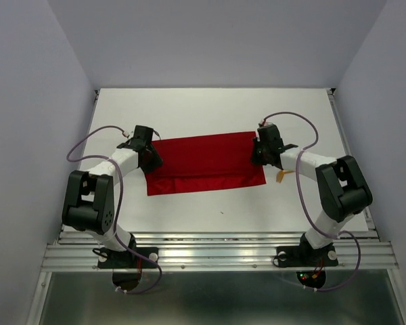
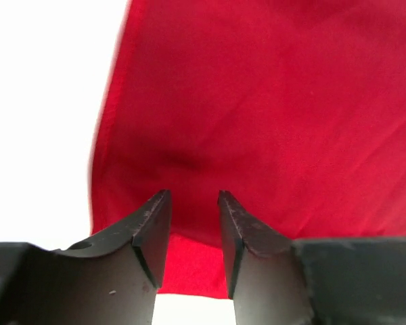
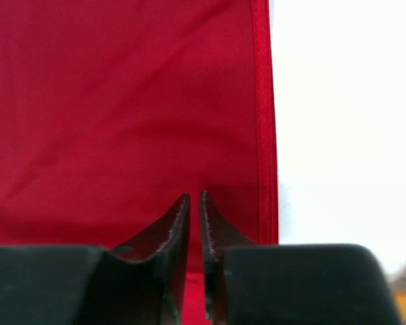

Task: Fold the napkin into a case and place the utensils inside
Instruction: Fold and flatten the napkin at the center of the board.

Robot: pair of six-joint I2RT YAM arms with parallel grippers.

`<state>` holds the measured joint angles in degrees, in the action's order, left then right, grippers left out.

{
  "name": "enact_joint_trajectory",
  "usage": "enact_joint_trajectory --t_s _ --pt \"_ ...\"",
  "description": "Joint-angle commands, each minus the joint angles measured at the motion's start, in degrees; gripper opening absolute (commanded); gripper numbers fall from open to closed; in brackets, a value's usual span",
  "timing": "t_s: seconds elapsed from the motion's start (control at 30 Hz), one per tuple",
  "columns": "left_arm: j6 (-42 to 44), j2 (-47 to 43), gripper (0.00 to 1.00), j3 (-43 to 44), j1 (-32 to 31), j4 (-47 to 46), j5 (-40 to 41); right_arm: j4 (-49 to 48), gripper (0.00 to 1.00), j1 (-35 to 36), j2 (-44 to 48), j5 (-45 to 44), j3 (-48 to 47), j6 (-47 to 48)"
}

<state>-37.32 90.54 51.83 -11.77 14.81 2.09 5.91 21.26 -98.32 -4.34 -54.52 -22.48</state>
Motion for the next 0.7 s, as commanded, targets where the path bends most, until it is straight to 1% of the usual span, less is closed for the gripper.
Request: enact_joint_trajectory --t_s 0.0,0.03,0.07,0.1,0.17,0.2,0.3,0.33,0.5,0.67 --pt "0.3 -3.7 0.46 4.0 1.5 7.8 7.0 -1.0 0.21 0.1 8.2 3.6 -0.1 -0.3" --pt "0.3 -3.9 0.47 3.7 2.0 8.4 7.2 -1.1 0.22 0.1 9.1 3.7 0.3 -0.5" --pt "0.8 -4.8 0.60 3.3 3.0 8.3 6.4 -1.0 0.24 0.1 10.5 3.8 1.0 -0.7" --pt "0.6 -5.5 0.61 1.8 3.3 8.7 6.3 -1.1 0.25 0.1 11.0 3.6 1.3 -1.1" --pt "-0.6 -8.4 0.61 -0.1 3.5 8.7 5.6 -1.0 0.27 0.1 11.7 3.7 2.1 -1.1" --pt "-0.8 -9.3 0.59 -2.2 3.5 8.5 5.4 -0.8 0.27 0.1 11.8 3.9 2.3 -1.0" --pt "-2.0 -12.2 0.55 -4.8 3.5 8.1 4.6 0.1 0.29 0.1 11.1 3.9 2.1 -0.6" --pt "-2.1 -12.9 0.54 -6.0 3.5 7.7 4.7 0.2 0.31 0.1 11.0 5.8 2.0 -0.5" --pt "-2.2 -11.0 0.54 -7.0 3.7 6.4 2.9 0.1 0.33 0.1 10.6 7.4 1.4 -0.6" --pt "-1.6 -9.0 0.47 -8.7 3.7 4.4 0.7 0.7 0.34 0.1 11.5 6.0 1.9 -0.4"
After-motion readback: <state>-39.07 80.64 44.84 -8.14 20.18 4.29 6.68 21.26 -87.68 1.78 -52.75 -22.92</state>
